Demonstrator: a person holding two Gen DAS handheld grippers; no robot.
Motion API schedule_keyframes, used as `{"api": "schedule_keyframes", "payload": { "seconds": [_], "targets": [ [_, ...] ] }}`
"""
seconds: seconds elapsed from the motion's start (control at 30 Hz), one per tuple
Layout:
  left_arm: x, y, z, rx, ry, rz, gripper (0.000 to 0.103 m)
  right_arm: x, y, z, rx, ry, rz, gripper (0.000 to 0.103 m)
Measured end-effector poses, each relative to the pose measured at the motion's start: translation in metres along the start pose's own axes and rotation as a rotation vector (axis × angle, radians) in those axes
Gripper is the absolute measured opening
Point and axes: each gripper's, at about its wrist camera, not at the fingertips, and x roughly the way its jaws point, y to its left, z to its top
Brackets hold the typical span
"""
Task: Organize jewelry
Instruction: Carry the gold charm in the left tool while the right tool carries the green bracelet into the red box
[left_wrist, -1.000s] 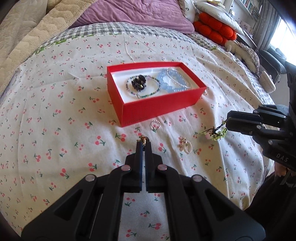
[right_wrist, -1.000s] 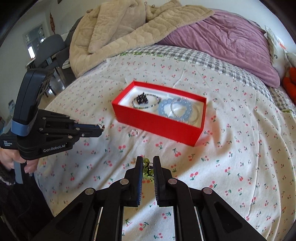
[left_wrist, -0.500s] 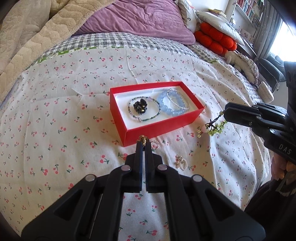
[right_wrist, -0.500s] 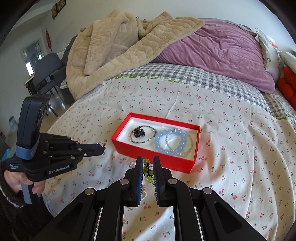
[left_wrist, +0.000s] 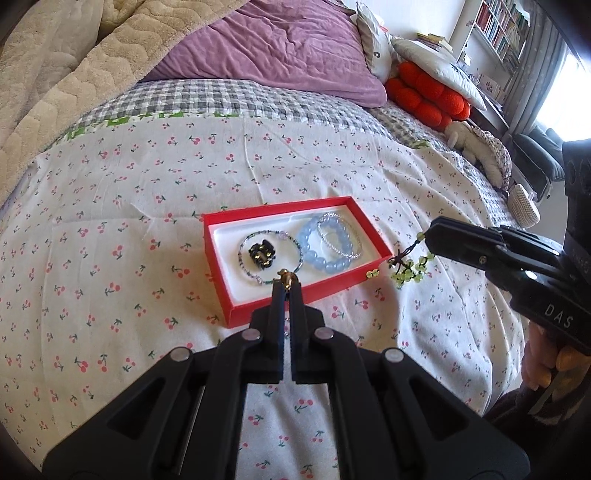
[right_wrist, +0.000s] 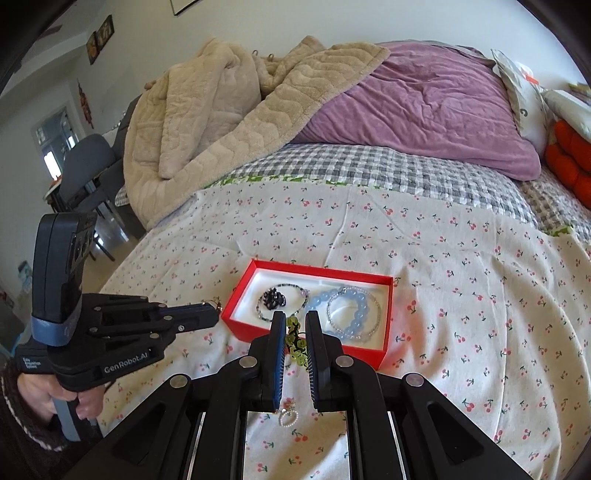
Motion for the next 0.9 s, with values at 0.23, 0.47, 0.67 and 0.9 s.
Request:
{"api": "schedule_keyframes", "payload": {
  "seconds": [0.23,0.47,0.67,0.9],
  "targets": [
    [0.008,-0.006,0.011,0.0,-0.016,-0.034,0.003,0.004,-0.001,0.014,0.044,-0.03,0.001,0.011],
    [0.029,-0.006,0.021,-0.016,-0.003,-0.067,0.003,0.02,-0.007,0.021,0.083,-0.018,-0.013,0.011],
    [0.053,-0.011,0.025,-0.022,0.034,-0.076,0.003,0.036,-0.024,0.023,0.135,0.011,-0.036,0.011],
    [0.072,-0.018,0.031,-0.032,0.045,-0.066,0.003,0.053,-0.041,0.021,0.175,0.051,-0.055,0.011]
  ]
}}
